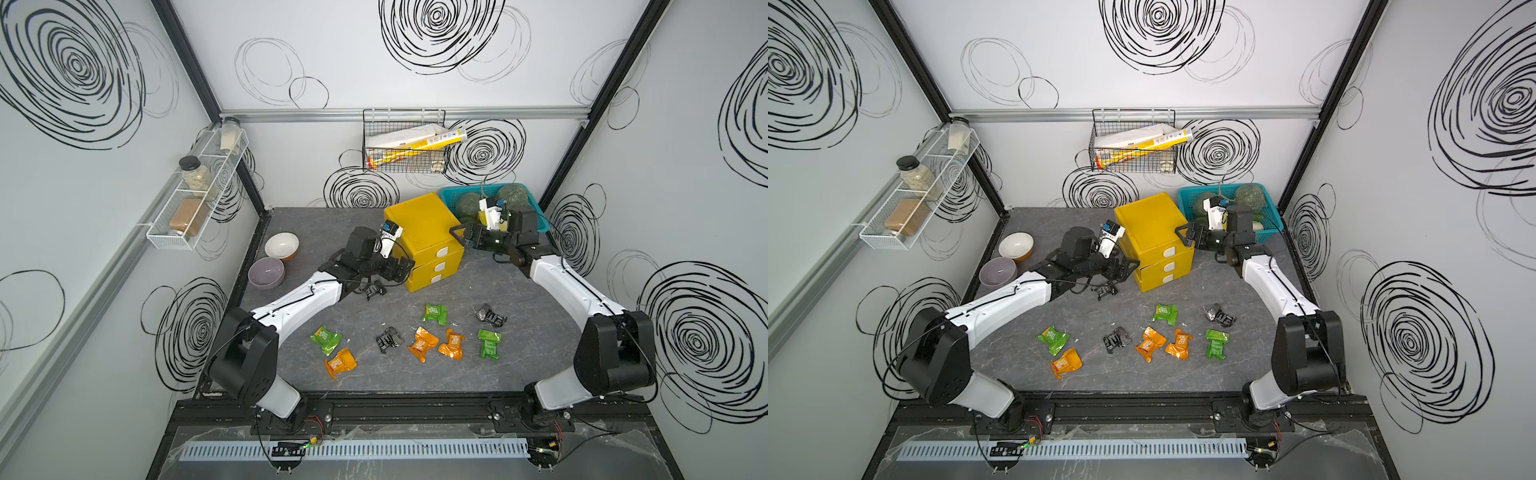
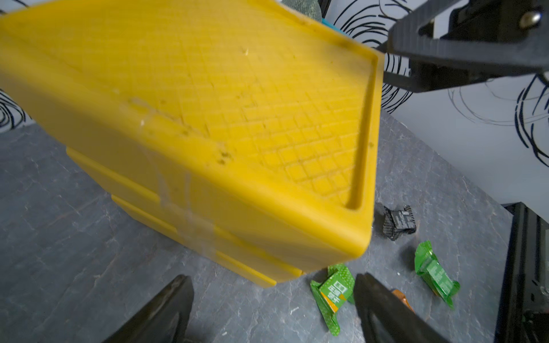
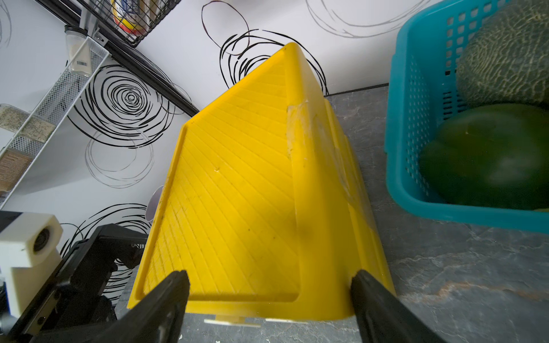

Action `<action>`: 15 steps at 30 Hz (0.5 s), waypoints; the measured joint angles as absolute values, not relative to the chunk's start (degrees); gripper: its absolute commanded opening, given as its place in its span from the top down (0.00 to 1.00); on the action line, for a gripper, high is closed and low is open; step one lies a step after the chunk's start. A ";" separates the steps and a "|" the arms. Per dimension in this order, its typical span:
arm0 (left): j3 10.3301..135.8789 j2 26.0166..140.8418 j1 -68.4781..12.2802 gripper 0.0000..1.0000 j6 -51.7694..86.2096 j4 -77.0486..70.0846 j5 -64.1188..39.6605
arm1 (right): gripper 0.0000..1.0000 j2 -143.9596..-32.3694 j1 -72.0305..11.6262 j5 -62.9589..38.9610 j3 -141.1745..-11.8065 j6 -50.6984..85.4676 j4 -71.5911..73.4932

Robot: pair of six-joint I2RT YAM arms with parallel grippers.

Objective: Place the cookies into the drawer by color
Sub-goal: Adjust the storage box at the center of the board.

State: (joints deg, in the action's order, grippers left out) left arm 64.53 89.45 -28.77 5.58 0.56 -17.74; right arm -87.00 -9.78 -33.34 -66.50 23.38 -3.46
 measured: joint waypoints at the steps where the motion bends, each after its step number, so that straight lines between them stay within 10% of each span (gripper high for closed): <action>1: 65.67 90.21 -28.64 0.19 5.69 0.80 -17.80 | 0.10 -87.00 -9.85 -33.26 -66.50 23.38 -3.46; 15: 72.05 95.53 -24.14 0.29 9.30 3.95 -18.98 | 0.11 -87.00 -10.72 -33.54 -66.50 23.38 -3.44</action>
State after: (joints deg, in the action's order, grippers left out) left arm 72.05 95.53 -24.14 9.30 3.95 -18.98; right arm -87.00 -10.72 -33.54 -66.50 23.38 -3.44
